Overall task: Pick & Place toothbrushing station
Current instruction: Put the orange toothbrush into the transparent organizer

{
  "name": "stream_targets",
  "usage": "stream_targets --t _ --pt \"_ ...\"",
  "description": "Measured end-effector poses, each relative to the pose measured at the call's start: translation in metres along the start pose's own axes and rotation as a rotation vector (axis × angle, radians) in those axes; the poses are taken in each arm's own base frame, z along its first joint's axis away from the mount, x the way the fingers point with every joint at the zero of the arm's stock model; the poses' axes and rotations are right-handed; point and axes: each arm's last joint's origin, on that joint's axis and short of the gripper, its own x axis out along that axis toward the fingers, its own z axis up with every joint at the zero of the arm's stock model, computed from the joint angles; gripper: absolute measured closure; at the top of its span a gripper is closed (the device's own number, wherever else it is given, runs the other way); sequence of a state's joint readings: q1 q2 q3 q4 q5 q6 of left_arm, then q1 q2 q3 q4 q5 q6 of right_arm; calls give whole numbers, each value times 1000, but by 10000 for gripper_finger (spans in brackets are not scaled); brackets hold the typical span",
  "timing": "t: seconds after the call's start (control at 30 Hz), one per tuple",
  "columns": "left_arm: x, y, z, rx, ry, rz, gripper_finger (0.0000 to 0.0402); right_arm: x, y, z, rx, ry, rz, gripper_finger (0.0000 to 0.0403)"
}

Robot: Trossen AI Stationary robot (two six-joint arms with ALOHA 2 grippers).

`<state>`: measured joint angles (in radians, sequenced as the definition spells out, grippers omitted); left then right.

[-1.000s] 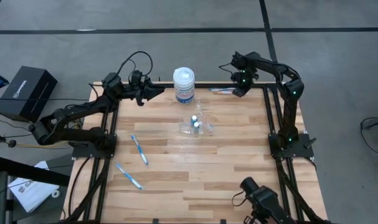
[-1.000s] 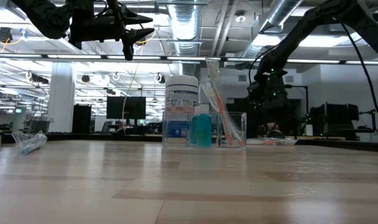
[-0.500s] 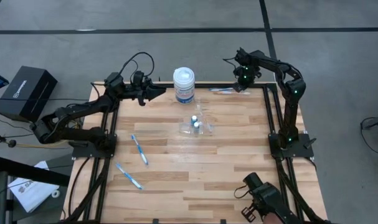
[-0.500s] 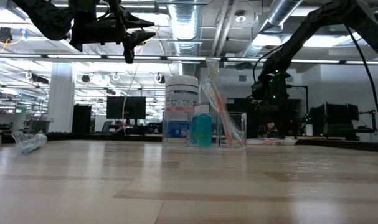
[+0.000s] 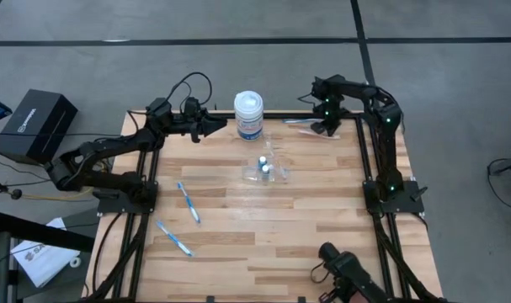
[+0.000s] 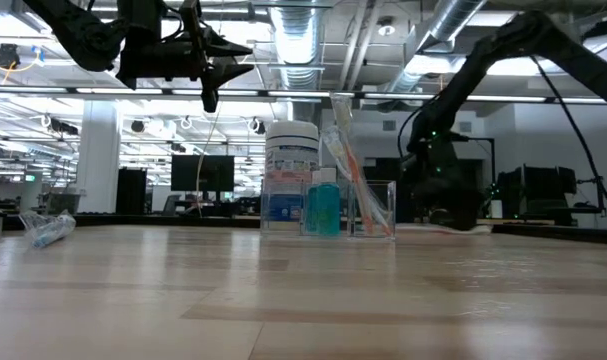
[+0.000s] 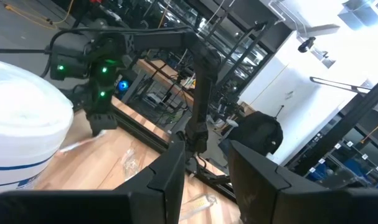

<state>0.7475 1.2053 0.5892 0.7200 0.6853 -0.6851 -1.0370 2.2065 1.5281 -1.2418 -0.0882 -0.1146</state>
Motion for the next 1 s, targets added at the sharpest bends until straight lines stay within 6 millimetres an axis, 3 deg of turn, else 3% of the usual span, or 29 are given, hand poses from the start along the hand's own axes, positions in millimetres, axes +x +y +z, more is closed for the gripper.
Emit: stream_targets --t 0.17,0.3,0.53,0.67,0.83,1.0 --pt "0 -1 0 1 -3 -2 286 -9 39 0 -52 -46 126 403" --pt "-1 -2 1 7 -7 -6 286 -19 78 -13 -112 -33 188 403" --pt "-1 -4 4 24 -30 -25 286 -10 133 -21 -195 0 181 403" --pt "-1 -5 6 39 -45 -39 286 -29 134 -25 -178 -78 186 403" --pt "-1 -7 6 47 -41 -60 286 -85 128 -39 -152 -367 243 403" --pt "-1 -8 8 69 -57 -73 286 -134 123 -67 -147 -609 320 385"
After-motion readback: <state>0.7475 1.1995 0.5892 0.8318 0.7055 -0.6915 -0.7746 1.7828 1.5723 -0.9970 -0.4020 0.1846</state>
